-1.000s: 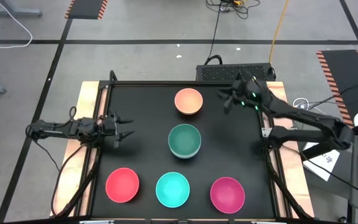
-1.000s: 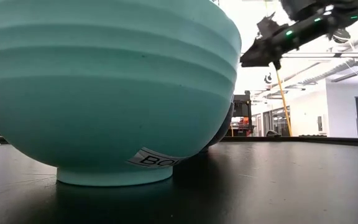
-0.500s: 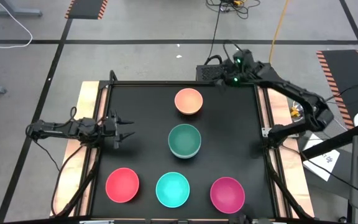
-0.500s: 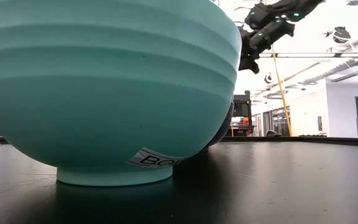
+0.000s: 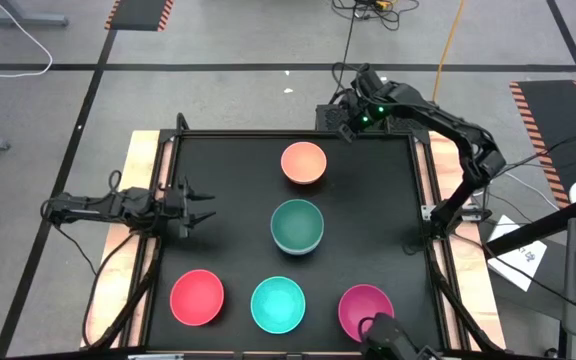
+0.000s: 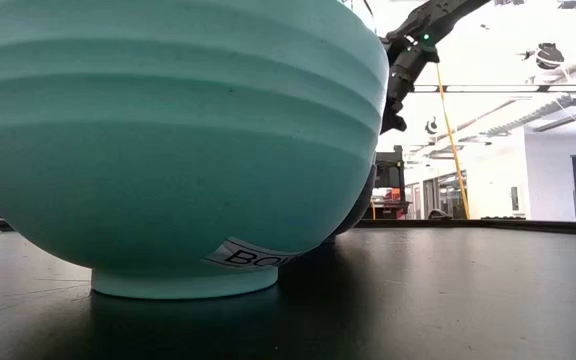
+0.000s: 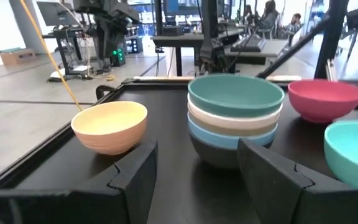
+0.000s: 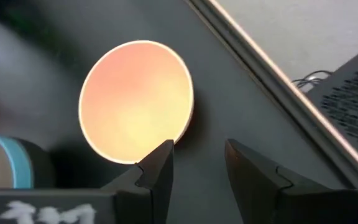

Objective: Nest bowls inside each other
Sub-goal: Stack the orange bowl on the green bowl

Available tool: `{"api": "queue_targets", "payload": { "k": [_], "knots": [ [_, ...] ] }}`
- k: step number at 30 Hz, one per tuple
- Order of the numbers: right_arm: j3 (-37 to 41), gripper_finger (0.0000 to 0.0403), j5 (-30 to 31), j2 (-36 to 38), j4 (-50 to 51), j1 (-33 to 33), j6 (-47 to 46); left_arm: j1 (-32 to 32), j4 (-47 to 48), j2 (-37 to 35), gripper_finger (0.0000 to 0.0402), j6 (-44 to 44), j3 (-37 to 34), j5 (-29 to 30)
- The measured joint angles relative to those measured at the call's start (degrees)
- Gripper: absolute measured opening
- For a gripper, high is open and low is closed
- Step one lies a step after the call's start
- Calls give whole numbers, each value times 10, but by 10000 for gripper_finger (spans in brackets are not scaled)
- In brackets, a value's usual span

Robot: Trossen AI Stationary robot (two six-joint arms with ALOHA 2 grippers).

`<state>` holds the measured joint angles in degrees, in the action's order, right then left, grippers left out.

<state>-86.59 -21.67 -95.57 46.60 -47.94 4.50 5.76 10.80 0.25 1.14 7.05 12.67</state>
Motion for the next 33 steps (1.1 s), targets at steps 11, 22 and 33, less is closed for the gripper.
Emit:
{"api": "queue_targets", "payload": {
  "k": [11, 22, 33],
  "knots": [
    [0, 200, -27, -33, 7, 4, 3, 0, 7, 1, 225, -18, 3, 3],
    [0, 217, -55, -56, -24, 49, -28, 0, 17, 1, 225, -15, 3, -2],
    [-8, 217, -7, -92, 0, 57, -49, 0, 33, 1, 225, -10, 3, -22]
  ]
}}
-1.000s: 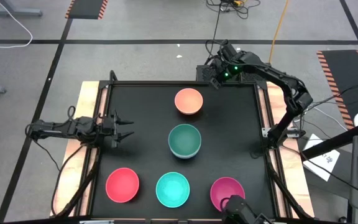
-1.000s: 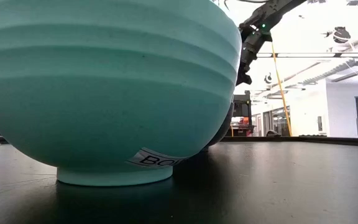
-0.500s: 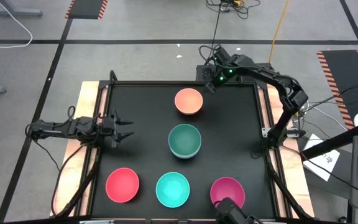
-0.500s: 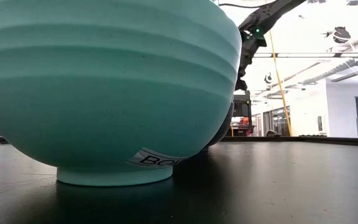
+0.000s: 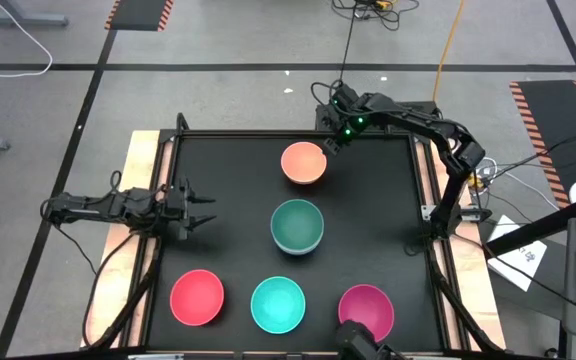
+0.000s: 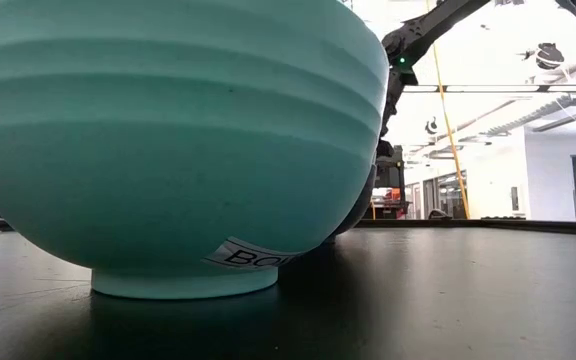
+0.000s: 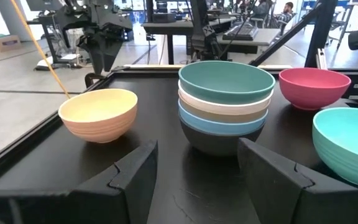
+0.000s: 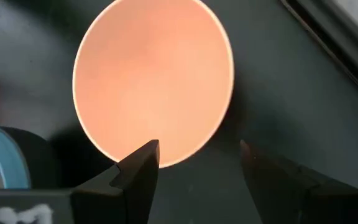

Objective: Nest bowls inside each other
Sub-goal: Stack the orange bowl on the green bowl

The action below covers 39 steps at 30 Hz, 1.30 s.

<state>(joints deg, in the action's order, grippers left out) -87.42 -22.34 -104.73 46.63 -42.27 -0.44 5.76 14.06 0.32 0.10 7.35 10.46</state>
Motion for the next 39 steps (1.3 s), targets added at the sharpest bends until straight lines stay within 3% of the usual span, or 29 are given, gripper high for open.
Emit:
{"api": "queue_targets", "payload": {
  "k": [12, 21, 29, 39],
  "knots": [
    [-1, 216, 4, -5, 0, 15, -29, 0, -1, 0, 225, 20, 0, -28],
    [-3, 216, 15, -69, 20, 17, -34, 0, 4, 0, 225, 12, 0, -45],
    [-56, 216, 13, -88, 16, 32, -16, 0, 7, 0, 225, 5, 0, -56],
    [-73, 162, 13, -100, 6, 32, -15, 0, 17, 0, 225, 7, 0, -81]
  ]
}}
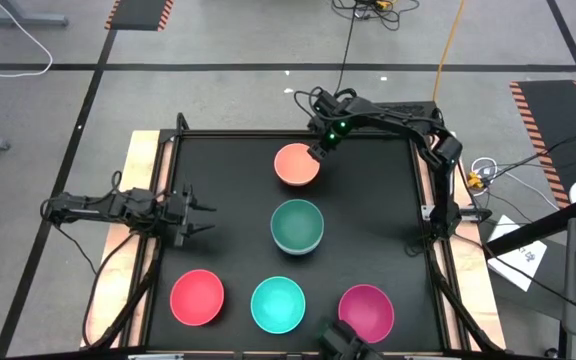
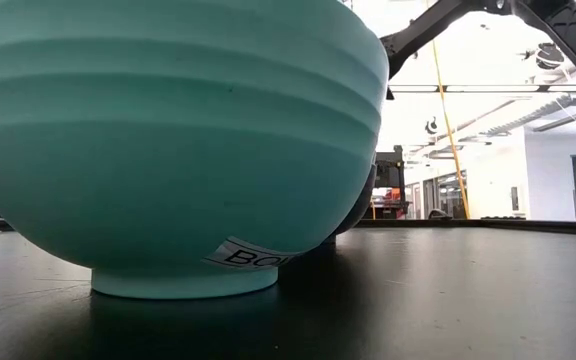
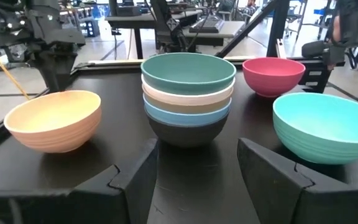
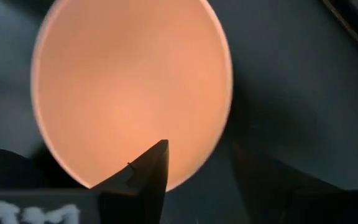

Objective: Nest bowls inside each other
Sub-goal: Stack the orange bowl on the green bowl

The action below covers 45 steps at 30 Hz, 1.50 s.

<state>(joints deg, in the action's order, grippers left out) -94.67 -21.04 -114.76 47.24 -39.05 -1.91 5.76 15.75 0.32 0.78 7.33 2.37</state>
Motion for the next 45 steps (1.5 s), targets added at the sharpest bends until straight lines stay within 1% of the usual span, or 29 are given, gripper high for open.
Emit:
{"api": "queue_targets", "payload": {
  "k": [2, 5, 8, 10, 12, 15, 16, 19, 22, 28, 31, 36, 39, 42, 45],
  "knots": [
    [-3, 154, 0, -12, 4, -1, 0, 0, 7, 0, 225, 2, 0, -3],
    [-30, 149, -1, -38, 24, -1, 1, 0, 16, 0, 225, 5, 0, -7],
    [-71, 148, 0, -73, 57, 5, 9, 0, 19, 0, 225, 9, 0, -9],
    [-108, 138, 0, -100, 100, 9, 29, 0, 21, 0, 225, 10, 0, -9],
    [-146, 107, -1, -126, 140, 11, 47, 0, 24, 0, 225, 13, 0, -10],
    [-187, 27, 14, -144, 160, 15, 61, 0, 23, 0, 225, 13, 0, -10],
    [-197, 15, 19, -144, 160, 16, 66, 0, 23, 0, 225, 13, 0, -10],
    [-219, 6, 47, -135, 163, 24, 73, 0, 24, 0, 225, 8, 0, -11],
    [-230, 3, 62, -120, 164, 31, 75, 0, 26, 0, 225, 4, 0, -11],
    [-231, 2, 66, -63, 170, 47, 72, 0, 25, 0, 225, -5, 0, -19],
    [-231, 2, 89, -27, 189, 59, 62, 0, 25, 0, 225, -9, 0, -19],
    [-231, 1, 91, 44, 248, 93, 38, 0, 25, 0, 225, -13, 0, -17],
    [-231, 1, 91, 77, 259, 125, 14, 0, 25, 0, 225, -13, 0, -15],
    [-252, 1, 89, 89, 284, 153, -6, 0, 24, 0, 225, -9, 0, -15],
    [-282, 1, 97, 80, 328, 172, -23, 0, 25, 0, 225, -7, 0, -16]
  ]
}}
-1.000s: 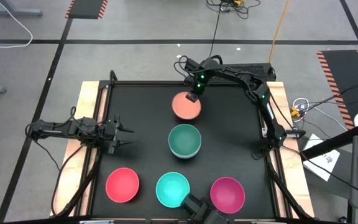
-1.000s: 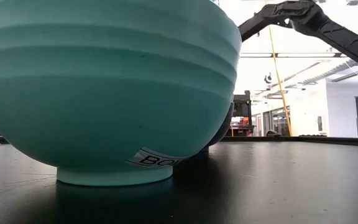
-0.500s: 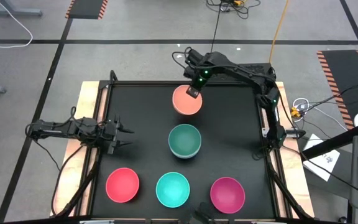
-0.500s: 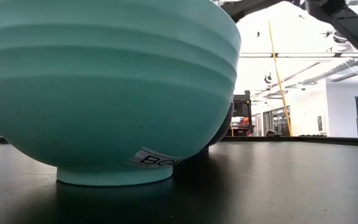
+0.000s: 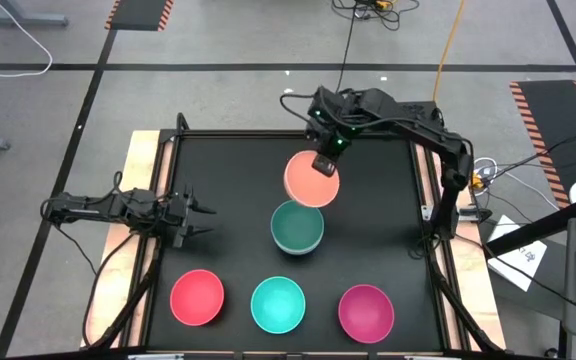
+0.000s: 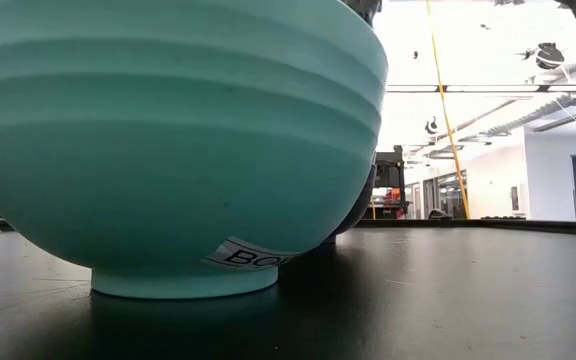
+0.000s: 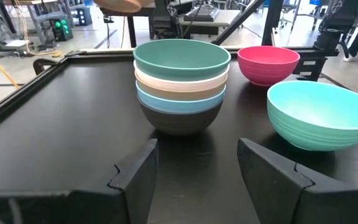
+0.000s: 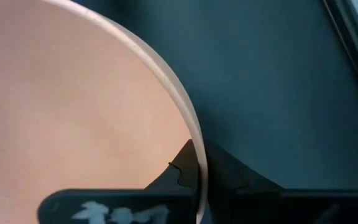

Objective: Nest bowls inside each other
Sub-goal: Stack the orange bowl on the green bowl

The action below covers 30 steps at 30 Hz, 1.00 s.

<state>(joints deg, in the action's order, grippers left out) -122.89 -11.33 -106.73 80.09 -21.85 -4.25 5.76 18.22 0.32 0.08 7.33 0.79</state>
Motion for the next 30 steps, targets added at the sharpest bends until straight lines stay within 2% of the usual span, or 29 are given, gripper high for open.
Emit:
{"api": "queue_targets", "payload": {
  "k": [11, 19, 22, 30],
  "knots": [
    [-40, 0, 8, -76, 63, 61, -40, 0, 18, 0, 225, 0, 0, -12],
    [-40, 0, -22, -91, 56, 105, -68, 0, 18, 0, 225, 10, 0, -13],
    [-40, 0, -48, -110, 58, 107, -72, 0, 18, 0, 225, 10, 0, -14],
    [-40, 0, -47, -153, 83, 95, -67, 0, 18, 0, 225, 13, 0, -32]
  ]
}}
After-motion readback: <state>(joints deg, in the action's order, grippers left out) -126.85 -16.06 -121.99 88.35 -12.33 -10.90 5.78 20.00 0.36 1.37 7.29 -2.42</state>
